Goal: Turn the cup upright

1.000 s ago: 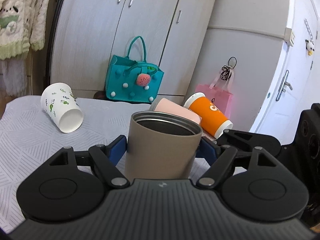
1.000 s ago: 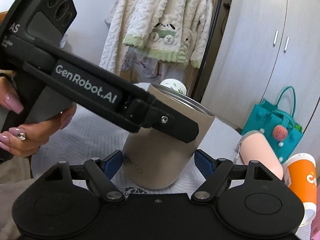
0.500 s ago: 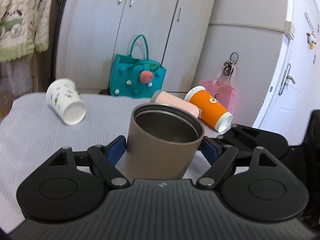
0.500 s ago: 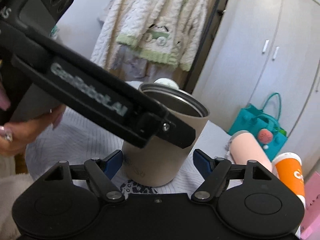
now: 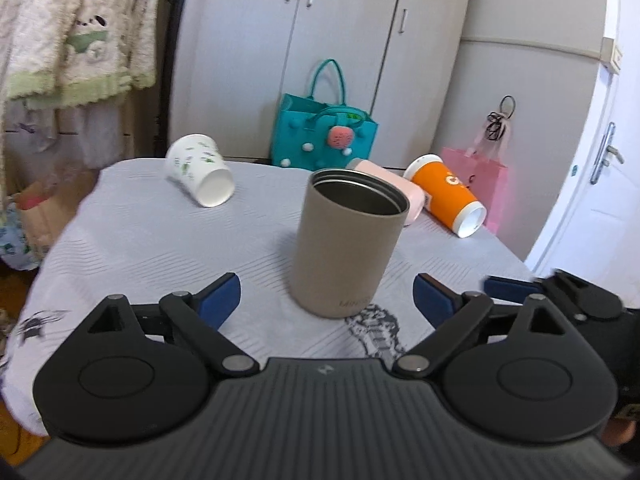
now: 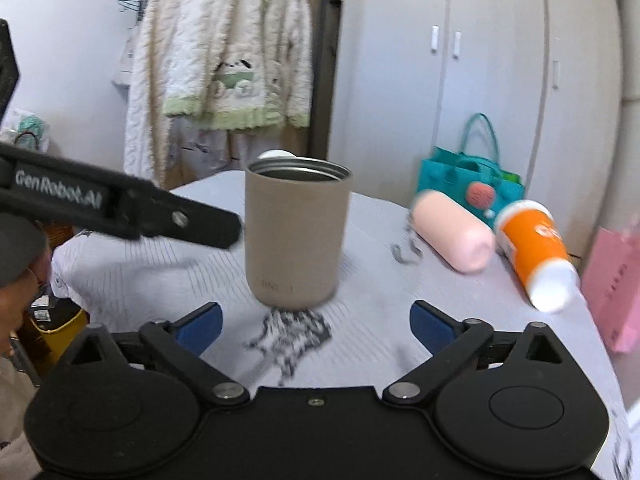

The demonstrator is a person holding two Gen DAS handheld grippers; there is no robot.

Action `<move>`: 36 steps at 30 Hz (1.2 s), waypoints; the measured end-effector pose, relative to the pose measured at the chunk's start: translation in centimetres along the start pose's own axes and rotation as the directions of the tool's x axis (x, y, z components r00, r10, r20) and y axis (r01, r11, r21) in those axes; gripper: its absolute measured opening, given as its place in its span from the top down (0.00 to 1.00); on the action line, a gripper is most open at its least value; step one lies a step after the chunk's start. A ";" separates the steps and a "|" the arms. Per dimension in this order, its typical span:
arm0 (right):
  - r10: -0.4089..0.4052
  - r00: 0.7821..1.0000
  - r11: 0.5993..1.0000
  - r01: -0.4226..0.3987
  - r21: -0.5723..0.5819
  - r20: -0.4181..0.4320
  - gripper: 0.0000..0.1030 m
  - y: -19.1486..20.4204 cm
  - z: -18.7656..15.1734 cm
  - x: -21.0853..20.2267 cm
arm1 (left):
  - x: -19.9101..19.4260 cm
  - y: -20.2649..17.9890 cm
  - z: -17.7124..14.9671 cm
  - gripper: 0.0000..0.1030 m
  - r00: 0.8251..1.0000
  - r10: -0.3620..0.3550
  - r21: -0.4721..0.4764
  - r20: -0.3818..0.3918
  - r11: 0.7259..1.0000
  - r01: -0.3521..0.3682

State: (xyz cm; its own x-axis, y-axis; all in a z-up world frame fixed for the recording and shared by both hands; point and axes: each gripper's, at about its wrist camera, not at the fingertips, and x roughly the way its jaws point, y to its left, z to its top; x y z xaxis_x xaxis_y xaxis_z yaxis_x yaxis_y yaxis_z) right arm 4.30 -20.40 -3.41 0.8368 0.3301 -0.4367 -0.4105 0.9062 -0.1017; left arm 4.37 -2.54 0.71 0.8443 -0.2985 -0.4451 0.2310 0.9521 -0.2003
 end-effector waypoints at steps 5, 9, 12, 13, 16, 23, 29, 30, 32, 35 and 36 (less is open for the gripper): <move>-0.056 0.998 0.998 0.058 0.037 -0.042 0.00 0.1 -0.3 -2.1 | -1.9 -0.5 0.0 0.06 0.999 0.036 0.008 0.008 0.999 -0.037; -0.087 0.996 0.995 0.089 0.047 -0.034 0.00 0.4 -0.3 -4.1 | -3.0 -0.7 0.0 0.03 0.998 0.061 0.013 -0.010 0.998 -0.061; -0.117 0.993 0.991 0.117 0.064 -0.012 0.00 0.6 -0.2 -5.7 | -3.9 -1.1 -0.3 0.02 0.995 0.092 0.057 -0.033 0.994 -0.090; -0.129 0.992 0.989 0.130 0.072 -0.006 0.00 0.7 -0.1 -6.2 | -4.2 -1.1 -0.4 0.02 0.995 0.086 0.050 -0.041 0.995 -0.084; -0.166 0.986 0.981 0.164 0.100 0.015 0.00 0.9 0.0 -7.6 | -5.1 -0.9 -0.6 0.00 0.992 0.115 0.022 -0.045 0.993 -0.114; -0.234 0.972 0.958 0.225 0.176 0.033 0.00 1.1 0.3 -9.6 | -6.9 -0.5 -0.4 0.00 0.982 0.188 -0.016 -0.028 0.982 -0.189; -0.300 0.954 0.929 0.289 0.232 0.015 0.00 1.0 0.2 -9.6 | -8.3 -0.6 -0.3 0.00 0.972 0.233 -0.010 0.036 0.972 -0.233; -0.307 0.951 0.926 0.295 0.235 0.017 0.00 1.0 0.2 -9.5 | -8.4 -0.6 -0.3 0.00 0.970 0.238 -0.007 0.042 0.971 -0.238; -0.321 0.947 0.921 0.308 0.238 0.017 0.00 1.2 0.0 -9.4 | -8.6 -0.6 -0.3 0.00 0.967 0.250 -0.004 0.045 0.968 -0.250; -0.324 0.946 0.917 0.311 0.250 0.013 0.00 1.3 -0.1 -9.0 | -8.6 -0.8 -0.4 0.00 0.963 0.267 0.007 0.044 0.964 -0.268; -0.325 0.946 0.916 0.312 0.253 0.011 0.00 1.3 -0.1 -8.9 | -8.6 -0.8 -0.5 0.00 0.962 0.270 0.012 0.046 0.963 -0.271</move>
State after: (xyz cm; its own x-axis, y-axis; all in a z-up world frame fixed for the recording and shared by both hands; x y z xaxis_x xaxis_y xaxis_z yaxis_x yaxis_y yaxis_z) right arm -3.71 -22.18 0.21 0.9287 0.0200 -0.3704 -0.0228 0.9997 -0.0032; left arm -3.31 -0.77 4.31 0.8968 -0.0271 -0.4416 -0.0002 0.9981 -0.0616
